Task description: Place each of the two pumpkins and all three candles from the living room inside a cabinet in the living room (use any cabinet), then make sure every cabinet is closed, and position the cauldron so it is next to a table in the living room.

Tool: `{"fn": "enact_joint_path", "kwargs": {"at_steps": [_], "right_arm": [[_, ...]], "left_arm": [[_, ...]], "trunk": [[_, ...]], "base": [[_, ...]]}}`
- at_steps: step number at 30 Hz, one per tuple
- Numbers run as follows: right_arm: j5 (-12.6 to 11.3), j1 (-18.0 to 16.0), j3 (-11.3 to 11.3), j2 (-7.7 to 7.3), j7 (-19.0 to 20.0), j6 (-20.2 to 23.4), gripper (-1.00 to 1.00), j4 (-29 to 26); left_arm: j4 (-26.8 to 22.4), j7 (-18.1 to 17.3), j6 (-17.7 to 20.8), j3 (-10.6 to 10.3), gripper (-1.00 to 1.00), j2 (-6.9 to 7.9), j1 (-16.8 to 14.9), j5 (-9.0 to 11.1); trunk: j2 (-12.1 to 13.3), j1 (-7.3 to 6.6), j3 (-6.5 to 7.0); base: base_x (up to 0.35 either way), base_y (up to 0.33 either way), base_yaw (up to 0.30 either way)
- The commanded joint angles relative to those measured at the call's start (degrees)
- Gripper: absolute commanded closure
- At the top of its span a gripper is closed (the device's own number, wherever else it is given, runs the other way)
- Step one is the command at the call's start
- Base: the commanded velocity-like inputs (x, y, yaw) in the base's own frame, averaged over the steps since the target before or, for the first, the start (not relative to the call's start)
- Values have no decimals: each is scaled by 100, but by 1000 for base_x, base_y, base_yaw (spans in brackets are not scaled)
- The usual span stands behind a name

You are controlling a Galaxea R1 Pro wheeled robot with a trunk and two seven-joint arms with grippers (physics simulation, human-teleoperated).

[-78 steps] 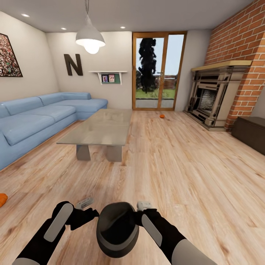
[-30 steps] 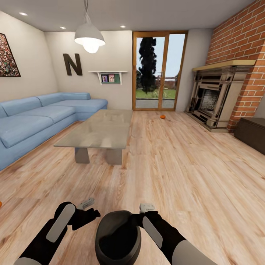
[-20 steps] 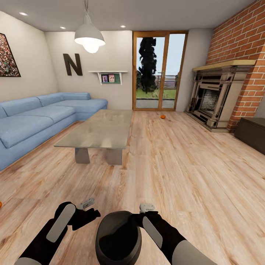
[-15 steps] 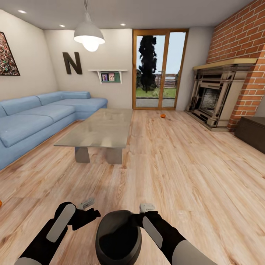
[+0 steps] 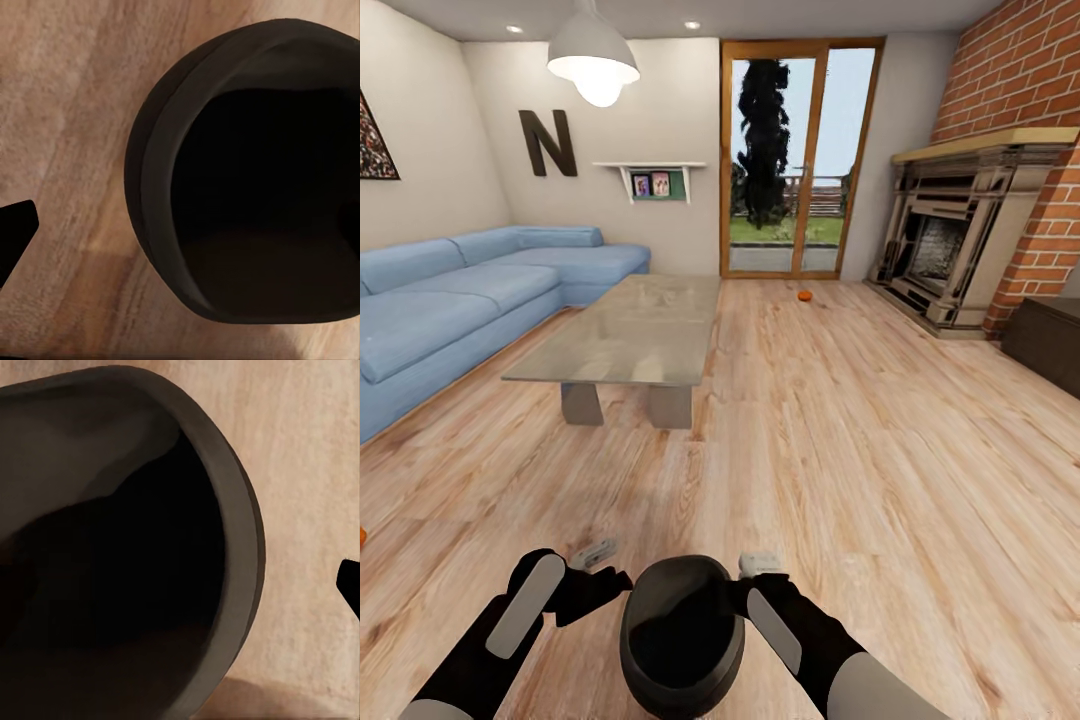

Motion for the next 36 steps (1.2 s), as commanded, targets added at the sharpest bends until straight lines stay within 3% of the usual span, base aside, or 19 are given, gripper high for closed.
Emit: {"fn": "enact_joint_path", "kwargs": {"at_steps": [1, 17, 27, 36], "right_arm": [[-55, -4, 13, 0, -51, 11, -100, -7], [-52, -4, 17, 0, -44, 9, -100, -35], [-38, -4, 17, 0, -44, 11, -100, -35], [-52, -4, 27, 0, -26, -24, -100, -74]], "left_arm": [[-5, 60, -2, -15, -100, 6, -4, 60], [-3, 57, -125, -31, -100, -3, -4, 60], [-3, 56, -368, -436, -100, -8, -4, 60], [-3, 60, -389, -481, -100, -53, -4, 60]], "trunk": [[-4, 1, -28], [-26, 42, -383], [-39, 68, -604], [-51, 91, -804]], "base": [[0, 0, 0], [0, 0, 0], [0, 0, 0], [0, 0, 0]]}}
